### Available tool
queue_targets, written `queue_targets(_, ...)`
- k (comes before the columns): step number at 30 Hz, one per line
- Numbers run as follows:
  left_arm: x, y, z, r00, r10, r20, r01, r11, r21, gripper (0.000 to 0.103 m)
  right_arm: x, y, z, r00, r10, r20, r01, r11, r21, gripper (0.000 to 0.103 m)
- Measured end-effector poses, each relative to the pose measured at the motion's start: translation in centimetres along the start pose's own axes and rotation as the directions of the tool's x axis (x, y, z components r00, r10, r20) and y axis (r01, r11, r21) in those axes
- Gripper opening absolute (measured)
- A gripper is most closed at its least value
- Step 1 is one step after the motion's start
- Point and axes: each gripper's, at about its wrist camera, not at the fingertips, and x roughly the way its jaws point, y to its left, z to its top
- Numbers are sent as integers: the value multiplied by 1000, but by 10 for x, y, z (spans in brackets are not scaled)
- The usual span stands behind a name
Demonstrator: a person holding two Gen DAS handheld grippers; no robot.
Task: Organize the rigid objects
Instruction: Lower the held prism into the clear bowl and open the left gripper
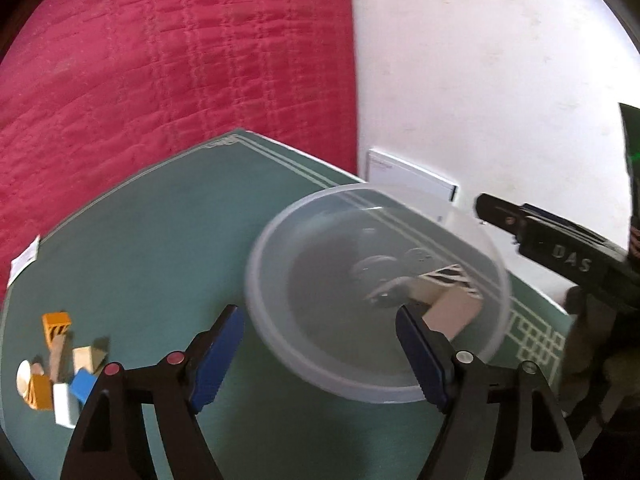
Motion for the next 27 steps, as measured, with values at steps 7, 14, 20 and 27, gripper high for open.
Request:
queue_targets(7, -6, 4, -4, 999, 53, 13, -53, 999, -10, 88, 3, 3, -4, 1000, -4, -11, 4, 1000, -18, 73)
queue_targets(14, -10, 8, -7, 992, 121, 23, -121, 993, -10, 93, 6, 7, -7, 1000, -6, -14, 6, 999, -33, 73)
queue_targets(20, -14, 17, -10, 986, 164, 28, -163, 986, -25, 94, 8, 17, -12, 1000, -14, -10, 13, 997, -77, 74)
queue_targets(27, -21, 32, -17, 979, 203, 35, -201, 978, -57, 95, 8, 33, -20, 1000, -3, -6, 2, 992, -127, 74)
